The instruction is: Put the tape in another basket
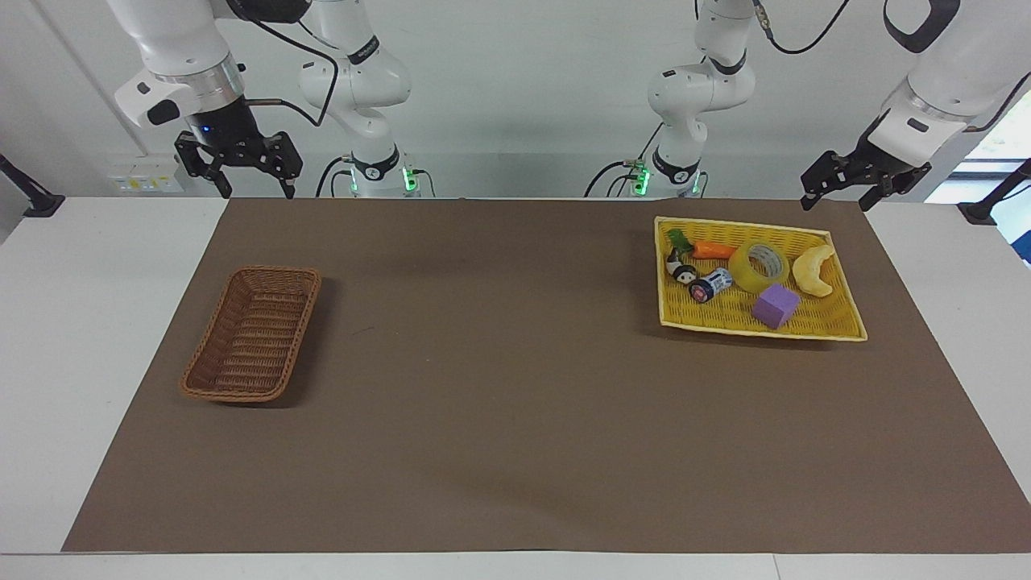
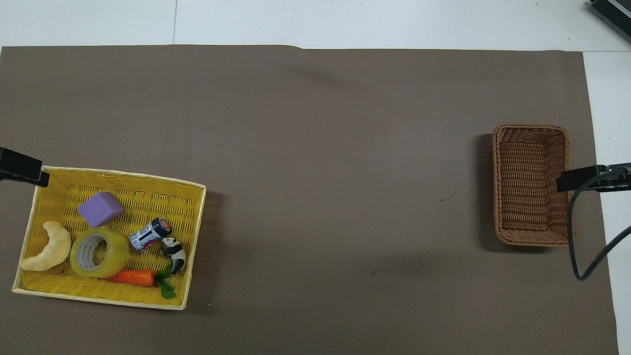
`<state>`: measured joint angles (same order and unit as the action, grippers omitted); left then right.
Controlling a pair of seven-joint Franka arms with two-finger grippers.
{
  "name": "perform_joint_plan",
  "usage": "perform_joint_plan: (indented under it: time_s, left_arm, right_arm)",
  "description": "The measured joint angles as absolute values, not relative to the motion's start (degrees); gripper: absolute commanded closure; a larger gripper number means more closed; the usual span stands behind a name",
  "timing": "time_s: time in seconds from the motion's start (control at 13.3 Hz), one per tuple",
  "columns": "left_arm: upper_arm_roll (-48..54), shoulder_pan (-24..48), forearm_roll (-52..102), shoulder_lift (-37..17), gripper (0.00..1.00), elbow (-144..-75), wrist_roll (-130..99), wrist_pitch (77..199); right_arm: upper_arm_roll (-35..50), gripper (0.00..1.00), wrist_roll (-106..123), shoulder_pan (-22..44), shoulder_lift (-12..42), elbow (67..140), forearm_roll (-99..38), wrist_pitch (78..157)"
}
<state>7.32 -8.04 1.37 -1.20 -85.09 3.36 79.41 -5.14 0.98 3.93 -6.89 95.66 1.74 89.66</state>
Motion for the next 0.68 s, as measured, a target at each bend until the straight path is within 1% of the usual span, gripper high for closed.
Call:
perform_joint_plan:
  time_s: [0.3,0.68]
  left_arm:
    - [7.3,-8.0,1.4,-0.6,0.0,-85.9,3.1,79.0]
    - [7.3,-8.0,1.4,-0.5,0.0,-86.0,3.1,79.0]
  right_arm:
    - [-5.2,0.0,1.0,3.9,-4.7,91.4,1.8,87.7]
    - [-5.3,0.0,1.0,3.9,-4.4,91.3,1.8,87.6]
